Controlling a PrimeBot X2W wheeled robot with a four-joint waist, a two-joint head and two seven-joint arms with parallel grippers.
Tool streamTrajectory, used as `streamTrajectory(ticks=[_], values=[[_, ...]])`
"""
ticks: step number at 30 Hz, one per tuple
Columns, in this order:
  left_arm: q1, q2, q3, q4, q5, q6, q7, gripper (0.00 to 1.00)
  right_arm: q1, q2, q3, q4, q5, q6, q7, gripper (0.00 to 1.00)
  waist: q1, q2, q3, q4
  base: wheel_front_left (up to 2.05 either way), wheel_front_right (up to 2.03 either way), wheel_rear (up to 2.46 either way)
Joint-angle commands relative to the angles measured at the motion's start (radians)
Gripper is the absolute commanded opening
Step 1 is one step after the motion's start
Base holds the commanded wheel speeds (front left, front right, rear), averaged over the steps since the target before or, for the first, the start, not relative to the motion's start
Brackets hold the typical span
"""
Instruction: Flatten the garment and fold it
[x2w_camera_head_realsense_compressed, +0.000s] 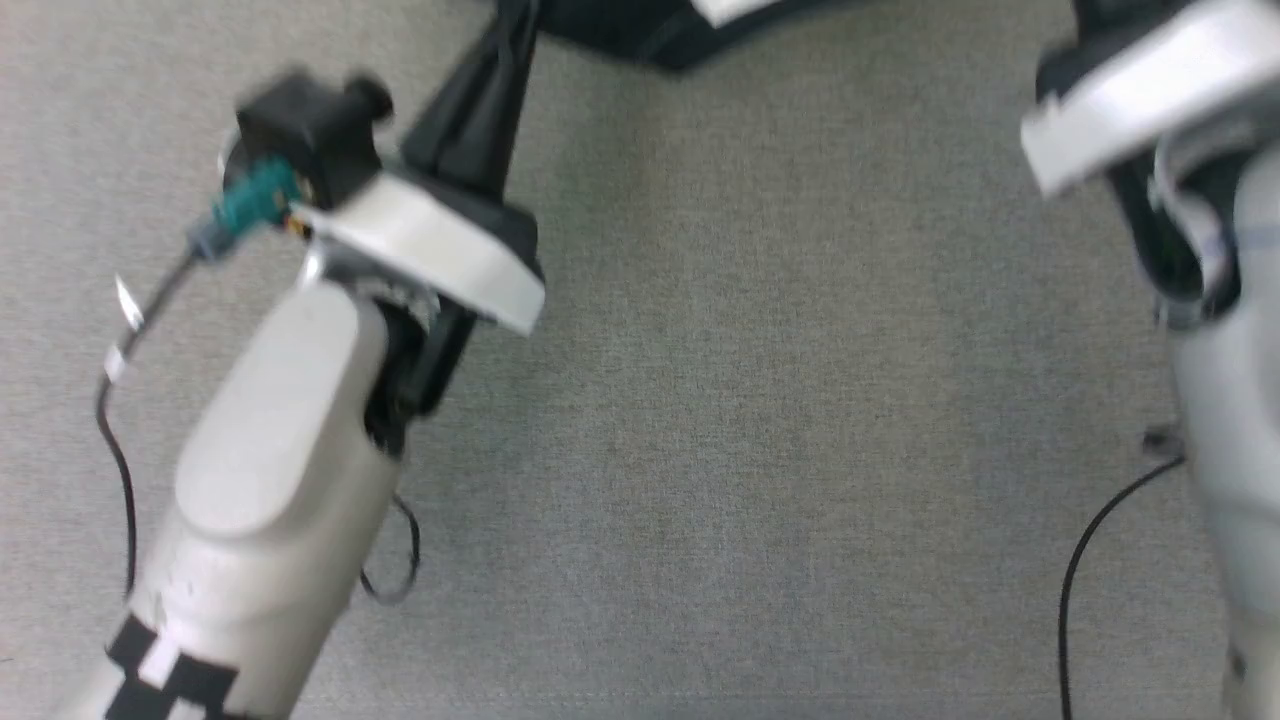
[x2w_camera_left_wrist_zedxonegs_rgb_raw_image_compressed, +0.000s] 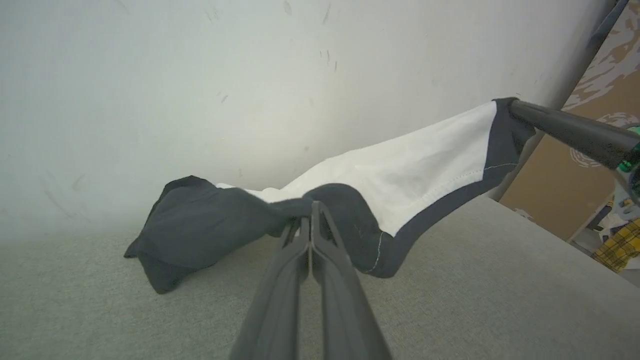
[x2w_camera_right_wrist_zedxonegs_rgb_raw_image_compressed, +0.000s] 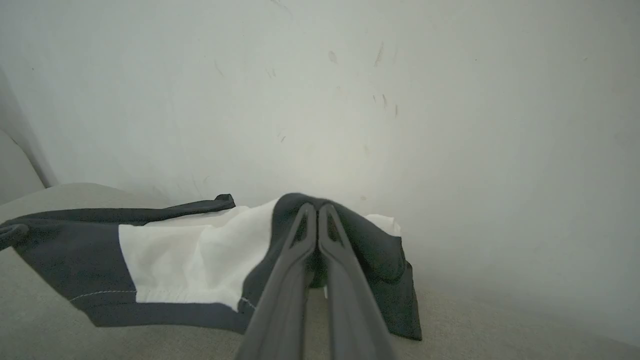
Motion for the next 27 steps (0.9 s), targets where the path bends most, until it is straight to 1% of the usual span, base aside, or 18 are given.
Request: streamTrajectory(ticks=[1,2,3,6,11,15,22,27], values=[[0.054,0.010,-0.004,-0.018,0.007,0.015,-0.016,0.00,0.087,0.011,-0.028,-0.052,0.012,-0.002,0.016,0.00,0.0002,0.0000,-0.060,0.014,0.00,0.00,0.00],[0.078,0.016,-0.007,-0.027,0.009,0.020,-0.022,0.00,0.131,0.018,-0.042,-0.081,0.014,-0.002,0.024,0.00,0.0002,0.0000,-0.070,0.015,0.00,0.00,0.00],[0.078,0.016,-0.007,-0.027,0.009,0.020,-0.022,0.00,0.131,0.018,-0.042,-0.081,0.014,-0.002,0.024,0.00,0.0002,0.0000,-0.070,0.015,0.00,0.00,0.00],[0.147,0.029,-0.016,-0.059,0.018,0.034,-0.038,0.00,0.256,0.038,-0.088,-0.165,0.010,-0.002,0.039,0.00,0.0002,0.0000,-0.104,0.019,0.00,0.00,0.00],[0.256,0.050,-0.033,-0.118,0.035,0.064,-0.052,0.00,0.439,0.093,-0.160,-0.280,0.006,-0.002,0.057,0.00,0.0002,0.0000,-0.162,0.025,0.00,0.00,0.00],[0.349,0.060,-0.047,-0.149,0.028,0.087,-0.050,0.00,0.559,0.122,-0.182,-0.352,-0.007,-0.002,0.070,0.00,0.0002,0.0000,-0.202,0.028,0.00,0.00,0.00],[0.485,0.078,-0.067,-0.213,0.030,0.125,-0.057,0.00,0.722,0.168,-0.209,-0.426,0.001,-0.002,0.074,0.00,0.0002,0.0000,-0.258,0.032,0.00,0.00,0.00],[0.560,0.088,-0.077,-0.253,0.030,0.153,-0.057,0.00,0.827,0.182,-0.219,-0.452,0.017,-0.002,0.068,0.00,0.0002,0.0000,-0.307,0.034,0.00,0.00,0.00]])
